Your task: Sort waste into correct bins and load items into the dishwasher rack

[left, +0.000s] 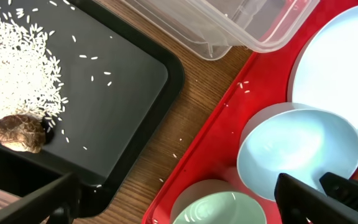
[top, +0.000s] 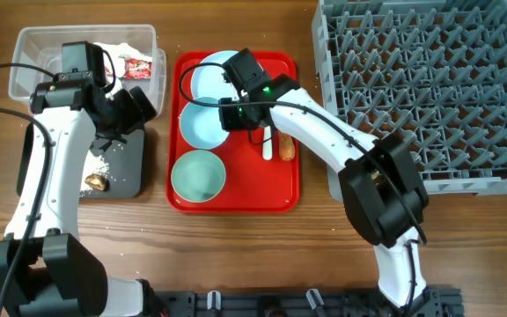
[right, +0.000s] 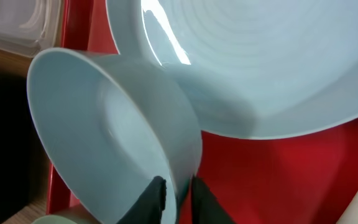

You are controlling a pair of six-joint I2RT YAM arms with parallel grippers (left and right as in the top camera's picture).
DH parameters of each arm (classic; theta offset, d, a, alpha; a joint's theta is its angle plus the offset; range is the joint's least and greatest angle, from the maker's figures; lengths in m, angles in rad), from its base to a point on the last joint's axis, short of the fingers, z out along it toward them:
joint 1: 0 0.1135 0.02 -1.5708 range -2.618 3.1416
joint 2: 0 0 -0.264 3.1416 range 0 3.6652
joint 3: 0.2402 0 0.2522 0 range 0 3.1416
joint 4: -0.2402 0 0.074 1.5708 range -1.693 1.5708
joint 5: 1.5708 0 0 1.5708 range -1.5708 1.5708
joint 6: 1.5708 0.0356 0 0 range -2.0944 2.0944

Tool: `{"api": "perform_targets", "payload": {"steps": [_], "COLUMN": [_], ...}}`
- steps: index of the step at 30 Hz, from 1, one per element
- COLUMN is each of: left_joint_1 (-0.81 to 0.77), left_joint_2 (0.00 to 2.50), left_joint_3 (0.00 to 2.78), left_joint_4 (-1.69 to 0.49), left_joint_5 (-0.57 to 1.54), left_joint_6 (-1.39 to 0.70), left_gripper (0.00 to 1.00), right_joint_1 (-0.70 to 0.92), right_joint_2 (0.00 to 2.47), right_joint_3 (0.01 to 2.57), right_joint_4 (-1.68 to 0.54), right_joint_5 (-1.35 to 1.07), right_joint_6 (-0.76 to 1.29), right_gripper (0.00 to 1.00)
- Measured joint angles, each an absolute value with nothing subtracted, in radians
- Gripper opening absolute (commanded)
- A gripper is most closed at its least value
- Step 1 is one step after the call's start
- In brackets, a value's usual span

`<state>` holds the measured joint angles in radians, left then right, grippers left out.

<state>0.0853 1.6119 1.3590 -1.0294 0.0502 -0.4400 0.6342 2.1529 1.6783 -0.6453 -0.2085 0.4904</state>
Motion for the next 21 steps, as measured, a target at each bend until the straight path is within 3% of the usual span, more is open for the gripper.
{"api": "perform_targets", "payload": {"steps": [11,17,21], "left_joint_1": [0.085,0.085,0.085], "left_joint_2": [1.612,1.612,1.612], "left_joint_3": [1.359,1.359,1.359], "left_joint_4": [-1.029,-1.02,-1.021], "left_joint_5": [0.05,0.05,0.05], "left_joint_6": [-0.44,-0.44,-0.44], "left_gripper": [1.0,1.0,1.0], "right_joint_1": [0.627,0.438,0.322], "right_joint_2": [2.146,1.713,1.647], "right_joint_3": [1.694,1.799,1.802], "right_joint_4": [-0.727,-0.87,-0.886], "right_joint_5": [-0.133,0.302,0.538], "right_joint_6": [0.493,0.389,0.308], "right_gripper": [0.04,0.05,0.04]}}
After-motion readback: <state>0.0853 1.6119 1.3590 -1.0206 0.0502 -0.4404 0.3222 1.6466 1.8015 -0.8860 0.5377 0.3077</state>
